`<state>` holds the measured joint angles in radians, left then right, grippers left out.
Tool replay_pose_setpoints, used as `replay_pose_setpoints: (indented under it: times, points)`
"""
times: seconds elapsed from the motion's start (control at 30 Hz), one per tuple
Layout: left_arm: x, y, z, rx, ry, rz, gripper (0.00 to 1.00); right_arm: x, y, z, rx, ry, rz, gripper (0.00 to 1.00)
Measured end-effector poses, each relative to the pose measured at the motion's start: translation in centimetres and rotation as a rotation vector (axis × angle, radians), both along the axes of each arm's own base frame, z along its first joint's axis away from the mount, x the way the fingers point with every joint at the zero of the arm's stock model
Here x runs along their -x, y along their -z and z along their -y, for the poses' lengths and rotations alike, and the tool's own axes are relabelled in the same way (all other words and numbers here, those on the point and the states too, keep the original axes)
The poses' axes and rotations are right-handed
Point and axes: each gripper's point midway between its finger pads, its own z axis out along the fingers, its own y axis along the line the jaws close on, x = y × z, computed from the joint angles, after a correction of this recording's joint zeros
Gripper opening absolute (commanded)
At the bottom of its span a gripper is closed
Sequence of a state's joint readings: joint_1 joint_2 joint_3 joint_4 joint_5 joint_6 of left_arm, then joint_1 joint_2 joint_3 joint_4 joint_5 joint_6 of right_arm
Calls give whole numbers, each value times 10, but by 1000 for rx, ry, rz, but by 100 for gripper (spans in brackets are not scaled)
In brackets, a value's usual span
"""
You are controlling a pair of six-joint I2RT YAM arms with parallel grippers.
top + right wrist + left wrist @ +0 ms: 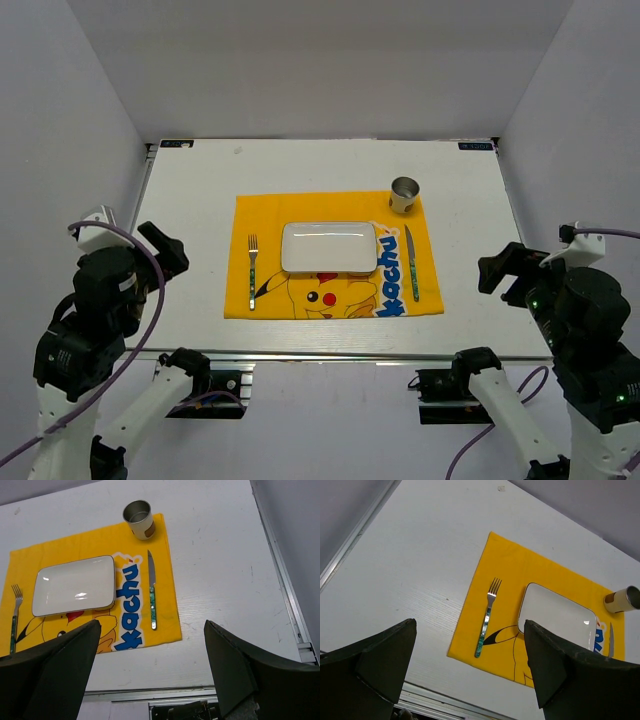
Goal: Set the dinner table for one person
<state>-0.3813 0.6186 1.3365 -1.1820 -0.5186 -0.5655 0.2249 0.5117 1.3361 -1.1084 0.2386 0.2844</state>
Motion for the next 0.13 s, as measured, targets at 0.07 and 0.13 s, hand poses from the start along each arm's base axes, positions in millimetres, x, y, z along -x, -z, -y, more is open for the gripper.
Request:
replay_pose_setpoints:
  times: [0.07, 0.13]
  points:
    - [1, 0, -2, -5, -8, -1, 98, -1, 3, 0, 3, 3, -9, 89]
    - [1, 0, -4, -9, -16, -2, 98, -1, 4, 1, 5, 9, -12, 89]
